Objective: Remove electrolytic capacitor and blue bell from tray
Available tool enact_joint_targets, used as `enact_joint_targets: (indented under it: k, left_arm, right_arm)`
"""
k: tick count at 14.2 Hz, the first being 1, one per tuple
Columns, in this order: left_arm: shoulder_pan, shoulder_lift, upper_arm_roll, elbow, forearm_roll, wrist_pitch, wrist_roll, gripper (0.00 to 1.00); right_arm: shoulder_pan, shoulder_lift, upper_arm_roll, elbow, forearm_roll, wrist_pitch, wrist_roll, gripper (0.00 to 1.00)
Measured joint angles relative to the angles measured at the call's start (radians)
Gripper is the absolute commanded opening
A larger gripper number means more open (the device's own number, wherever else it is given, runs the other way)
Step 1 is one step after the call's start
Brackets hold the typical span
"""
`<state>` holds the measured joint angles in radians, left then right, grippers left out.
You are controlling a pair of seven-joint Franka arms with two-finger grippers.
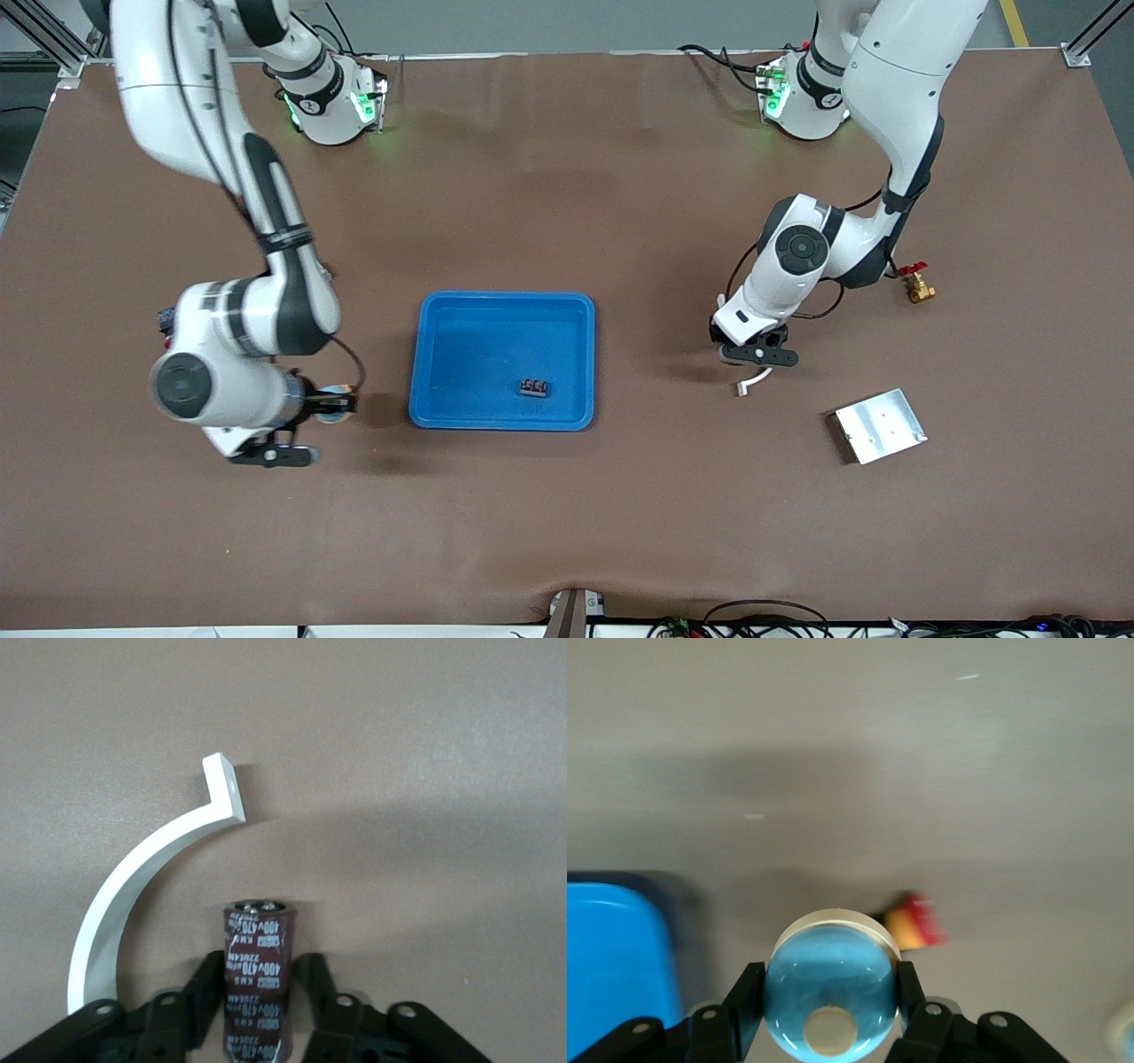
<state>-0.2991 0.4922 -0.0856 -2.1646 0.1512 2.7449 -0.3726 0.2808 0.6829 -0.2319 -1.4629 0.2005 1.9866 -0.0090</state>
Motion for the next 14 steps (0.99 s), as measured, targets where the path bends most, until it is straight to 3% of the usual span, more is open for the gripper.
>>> enact_joint_targets:
  k: [3,7,9,11,12,13,14]
  left_arm:
    - [-0.003,0.007,-0.003,0.024,0.0,-0.026,-0.055,1.0]
    - [-0.015,0.006,-0.027,0.168,0.0,-0.258,-0.182,1.0]
    - [-0.018,0.005,-0.039,0.243,-0.001,-0.342,-0.276,1.0]
    - [-0.018,0.005,-0.06,0.284,-0.005,-0.363,-0.429,1.0]
    - [-0.02,0.008,-0.074,0.299,-0.008,-0.364,-0.528,1.0]
    - [-0.029,0.015,-0.086,0.318,-0.011,-0.365,-0.635,1.0]
    - [-0.046,0.031,-0.09,0.346,-0.013,-0.365,-0.747,1.0]
  right_arm:
    - [-0.093,0.0,0.001,-0.045,-0.049,0.058,-0.152,0.0]
    - [-0.137,0.006,0.004,-0.122,-0.061,0.209,-0.247,0.0]
    - [-0.139,0.015,0.006,-0.149,-0.061,0.254,-0.251,0.16]
    - [-0.139,0.024,0.013,-0.167,-0.061,0.279,-0.251,0.41]
    - [-0.139,0.03,0.014,-0.171,-0.061,0.282,-0.251,0.6]
    - [-0.139,0.034,0.015,-0.172,-0.061,0.283,-0.251,0.94]
    - [-0.139,0.035,0.015,-0.172,-0.061,0.283,-0.251,1.0]
